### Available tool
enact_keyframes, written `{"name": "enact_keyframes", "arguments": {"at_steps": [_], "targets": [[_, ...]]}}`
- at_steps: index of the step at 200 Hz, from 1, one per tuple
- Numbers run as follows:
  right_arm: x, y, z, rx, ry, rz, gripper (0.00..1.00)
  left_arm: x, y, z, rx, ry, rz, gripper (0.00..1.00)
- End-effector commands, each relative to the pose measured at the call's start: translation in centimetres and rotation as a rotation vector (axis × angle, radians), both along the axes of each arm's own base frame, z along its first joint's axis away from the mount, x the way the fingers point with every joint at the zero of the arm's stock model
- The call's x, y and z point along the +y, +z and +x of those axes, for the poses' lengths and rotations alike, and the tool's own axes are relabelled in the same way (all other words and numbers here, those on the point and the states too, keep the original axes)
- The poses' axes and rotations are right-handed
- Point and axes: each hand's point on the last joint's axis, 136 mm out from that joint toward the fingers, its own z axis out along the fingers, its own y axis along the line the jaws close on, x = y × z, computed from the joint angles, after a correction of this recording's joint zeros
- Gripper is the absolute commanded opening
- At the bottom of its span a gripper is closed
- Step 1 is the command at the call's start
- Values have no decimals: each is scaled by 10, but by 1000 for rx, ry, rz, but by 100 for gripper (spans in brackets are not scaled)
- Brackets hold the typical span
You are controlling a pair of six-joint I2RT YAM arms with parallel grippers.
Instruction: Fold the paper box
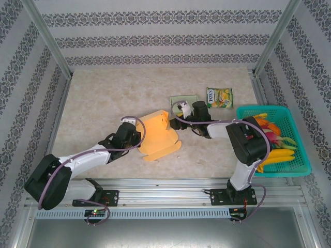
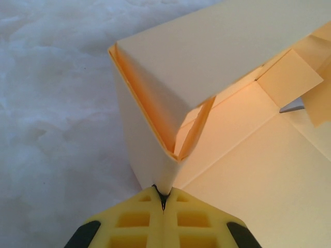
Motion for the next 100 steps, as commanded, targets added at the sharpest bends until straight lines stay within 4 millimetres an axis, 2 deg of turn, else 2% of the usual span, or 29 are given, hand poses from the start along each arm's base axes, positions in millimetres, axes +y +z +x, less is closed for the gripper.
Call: {"name": "enact_keyframes", "arguments": {"at_steps": [1, 23, 64, 81, 100], "targets": [[23, 15, -34, -48, 188, 64, 60, -6, -4, -8, 19, -65, -26, 0], [31, 11, -46, -43, 228, 63, 60, -6, -13, -10, 53, -60, -18, 0], [33, 3, -27, -45, 165, 26, 58, 0, -17, -8, 86, -17, 12, 0], [31, 5, -24, -46, 138, 21, 58, 11, -14, -5, 80, 42, 45, 14], [25, 9, -23, -56, 91, 12, 58, 16, -4, -4, 46, 83, 19, 38]]}}
